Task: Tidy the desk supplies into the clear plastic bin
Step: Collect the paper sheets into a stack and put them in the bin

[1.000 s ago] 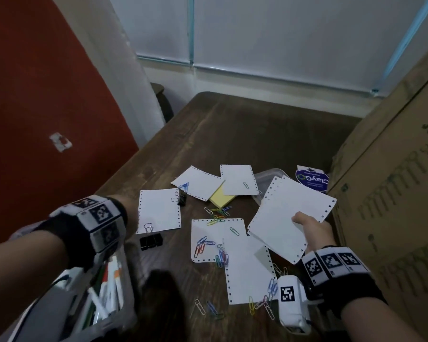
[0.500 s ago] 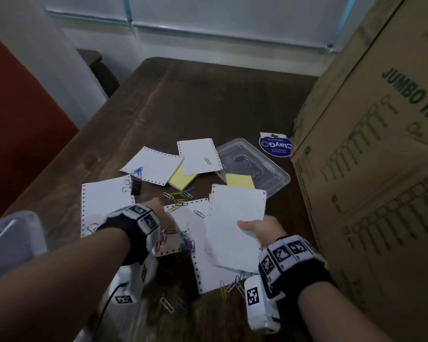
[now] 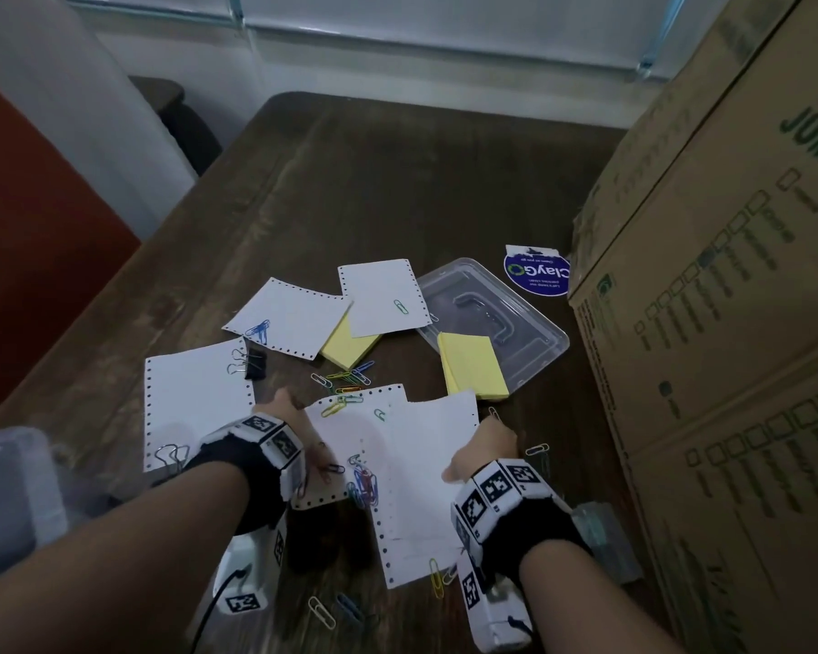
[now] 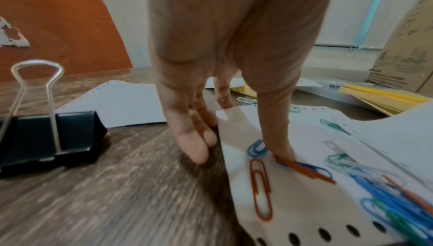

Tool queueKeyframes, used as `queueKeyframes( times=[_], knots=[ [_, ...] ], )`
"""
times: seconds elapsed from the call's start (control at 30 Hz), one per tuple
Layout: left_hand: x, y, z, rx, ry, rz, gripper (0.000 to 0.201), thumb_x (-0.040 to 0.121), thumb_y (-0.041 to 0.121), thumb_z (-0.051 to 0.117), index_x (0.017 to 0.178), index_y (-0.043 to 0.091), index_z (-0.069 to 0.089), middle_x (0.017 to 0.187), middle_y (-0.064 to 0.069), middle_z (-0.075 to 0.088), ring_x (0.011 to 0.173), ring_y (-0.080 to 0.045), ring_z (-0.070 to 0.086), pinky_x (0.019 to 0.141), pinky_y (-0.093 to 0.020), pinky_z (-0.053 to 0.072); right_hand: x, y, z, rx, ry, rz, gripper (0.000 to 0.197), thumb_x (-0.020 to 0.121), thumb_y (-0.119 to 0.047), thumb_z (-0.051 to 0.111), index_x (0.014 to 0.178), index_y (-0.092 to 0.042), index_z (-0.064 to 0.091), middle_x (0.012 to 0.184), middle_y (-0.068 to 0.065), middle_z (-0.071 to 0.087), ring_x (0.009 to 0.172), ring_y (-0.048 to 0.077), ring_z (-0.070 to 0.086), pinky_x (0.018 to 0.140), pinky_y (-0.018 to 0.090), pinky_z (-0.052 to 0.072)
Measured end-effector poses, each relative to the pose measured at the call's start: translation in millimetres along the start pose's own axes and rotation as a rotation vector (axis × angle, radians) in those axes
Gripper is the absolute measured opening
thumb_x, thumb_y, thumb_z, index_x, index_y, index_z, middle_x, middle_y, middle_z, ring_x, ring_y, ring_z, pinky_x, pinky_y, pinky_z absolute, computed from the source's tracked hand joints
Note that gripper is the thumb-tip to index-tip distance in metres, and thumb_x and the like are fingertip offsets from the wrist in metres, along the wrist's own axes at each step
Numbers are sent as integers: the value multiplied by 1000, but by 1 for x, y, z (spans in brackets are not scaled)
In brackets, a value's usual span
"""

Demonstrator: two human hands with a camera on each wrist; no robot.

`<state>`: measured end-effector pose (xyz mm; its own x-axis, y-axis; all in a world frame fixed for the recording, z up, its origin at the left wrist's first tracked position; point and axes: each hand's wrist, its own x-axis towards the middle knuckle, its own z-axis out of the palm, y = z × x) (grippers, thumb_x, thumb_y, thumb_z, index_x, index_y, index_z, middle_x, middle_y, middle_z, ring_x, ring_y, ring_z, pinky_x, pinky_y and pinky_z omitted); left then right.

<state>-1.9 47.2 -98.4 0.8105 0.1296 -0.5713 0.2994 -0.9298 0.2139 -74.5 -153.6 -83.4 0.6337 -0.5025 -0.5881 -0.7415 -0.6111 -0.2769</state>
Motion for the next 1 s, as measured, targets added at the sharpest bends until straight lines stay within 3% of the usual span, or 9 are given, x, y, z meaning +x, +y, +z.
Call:
queueKeyframes(
  times=[0.1,0.27,0.33,0.4,0.53,0.7,0.87,0.93,1.0],
  knots=[
    [-4,2,-5,122,-23,24,50,72,36,75,111,7,63,111,-8,68,97,-22,65,76,-25,50,-1,-1,2,6,9,25,14,84,-12,67,88,-1,58,119,14,62,109,26,61,73,22,45],
    [-8,11,-24,-124,9,72,42,71,29,79,106,9,66,99,-10,67,89,-24,63,70,-26,51,-2,2,2,71,-7,33,33,81,-11,69,63,-6,42,114,13,64,105,27,63,69,24,43],
    [-11,15,-39,-389,5,110,26,68,21,82,71,13,58,78,-9,59,69,-21,56,61,-28,48,-2,5,0,142,-49,15,23,79,-15,70,72,-3,53,111,13,65,101,27,63,69,24,43],
    [-16,18,-55,-567,10,164,43,67,18,83,57,17,41,63,-4,50,56,-18,46,50,-24,39,-4,7,-5,223,-95,-14,31,74,-19,73,96,1,65,110,13,67,93,27,62,70,25,45],
    [-25,24,-86,-625,133,313,28,67,23,83,61,18,56,59,2,54,55,-15,49,47,-22,33,-12,8,-37,503,-94,-118,30,73,-12,73,99,0,67,100,13,69,89,26,63,76,29,48],
    [-48,37,-125,-517,223,483,13,75,31,76,80,22,69,83,-3,67,79,-19,62,72,-27,47,-29,12,-87,642,41,-246,30,78,2,67,107,4,62,98,13,62,88,22,55,72,26,45],
    [-84,53,-158,-322,-12,645,17,68,30,81,72,15,73,73,-1,69,68,-15,62,70,-26,51,-32,16,-107,676,207,-242,41,73,3,71,112,2,59,112,21,64,91,28,56,89,40,47],
    [-97,61,-158,-203,-130,699,12,67,29,82,67,20,74,73,2,69,68,-11,61,71,-24,50,-35,15,-110,733,188,-238,43,71,4,72,111,0,58,109,19,64,93,29,57,88,39,47],
    [-104,71,-150,-134,-80,779,11,67,31,82,65,25,73,81,6,64,76,-7,57,72,-17,45,-42,13,-110,770,109,-264,38,71,4,73,105,-4,58,103,14,65,96,30,59,89,41,48]
  ],
)
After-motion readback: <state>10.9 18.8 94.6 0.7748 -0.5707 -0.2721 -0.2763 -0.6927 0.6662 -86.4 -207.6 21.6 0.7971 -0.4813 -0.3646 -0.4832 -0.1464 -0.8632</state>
